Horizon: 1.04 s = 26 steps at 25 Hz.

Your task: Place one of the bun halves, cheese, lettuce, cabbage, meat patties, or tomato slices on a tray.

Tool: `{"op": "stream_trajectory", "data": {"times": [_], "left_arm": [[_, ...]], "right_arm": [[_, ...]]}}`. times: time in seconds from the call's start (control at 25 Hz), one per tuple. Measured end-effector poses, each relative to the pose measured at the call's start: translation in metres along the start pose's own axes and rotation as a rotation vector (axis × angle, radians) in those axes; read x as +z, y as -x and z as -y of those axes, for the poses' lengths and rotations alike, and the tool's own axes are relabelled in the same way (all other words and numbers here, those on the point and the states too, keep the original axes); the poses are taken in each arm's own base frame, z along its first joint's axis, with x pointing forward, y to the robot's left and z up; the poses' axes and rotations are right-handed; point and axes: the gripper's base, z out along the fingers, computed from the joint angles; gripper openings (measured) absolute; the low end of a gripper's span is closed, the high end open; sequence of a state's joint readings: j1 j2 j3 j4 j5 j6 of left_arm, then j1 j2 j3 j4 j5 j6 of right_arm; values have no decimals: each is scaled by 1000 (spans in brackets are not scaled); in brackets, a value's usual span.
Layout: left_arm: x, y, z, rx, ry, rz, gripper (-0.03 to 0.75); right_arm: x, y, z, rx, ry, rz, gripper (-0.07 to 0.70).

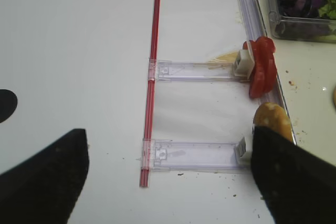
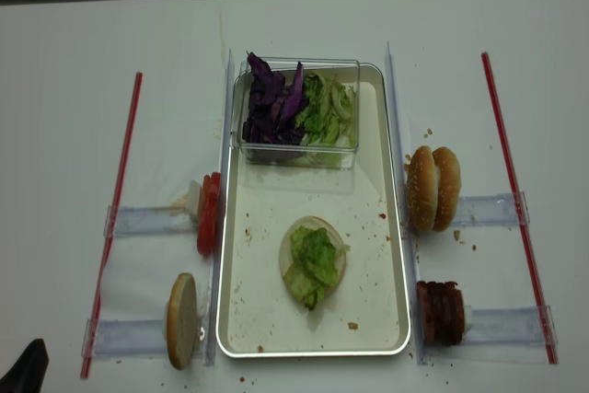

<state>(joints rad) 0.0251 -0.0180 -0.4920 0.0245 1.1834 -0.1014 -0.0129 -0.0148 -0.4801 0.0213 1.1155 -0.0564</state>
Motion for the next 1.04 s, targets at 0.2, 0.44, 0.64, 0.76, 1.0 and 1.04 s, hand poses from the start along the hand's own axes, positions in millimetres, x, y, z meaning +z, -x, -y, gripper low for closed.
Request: {"op": "stream_trajectory", "data": {"times": [0.2, 0.44, 0.64, 0.76, 1.0, 1.04], "left_arm": [[0, 0, 0, 0, 0, 0, 613], [0, 0, 0, 0, 0, 0, 613], [0, 0, 0, 0, 0, 0, 613], [0, 0, 0, 0, 0, 0, 613], [0, 0, 0, 0, 0, 0, 613], [0, 0, 0, 0, 0, 0, 613]], "right_arm": [[0, 0, 0, 0, 0, 0, 590], [0, 0, 0, 2, 0, 0, 590], [0, 0, 0, 2, 0, 0, 590], [0, 0, 0, 2, 0, 0, 590], [0, 0, 0, 2, 0, 0, 590], [0, 0, 0, 2, 0, 0, 590]]}}
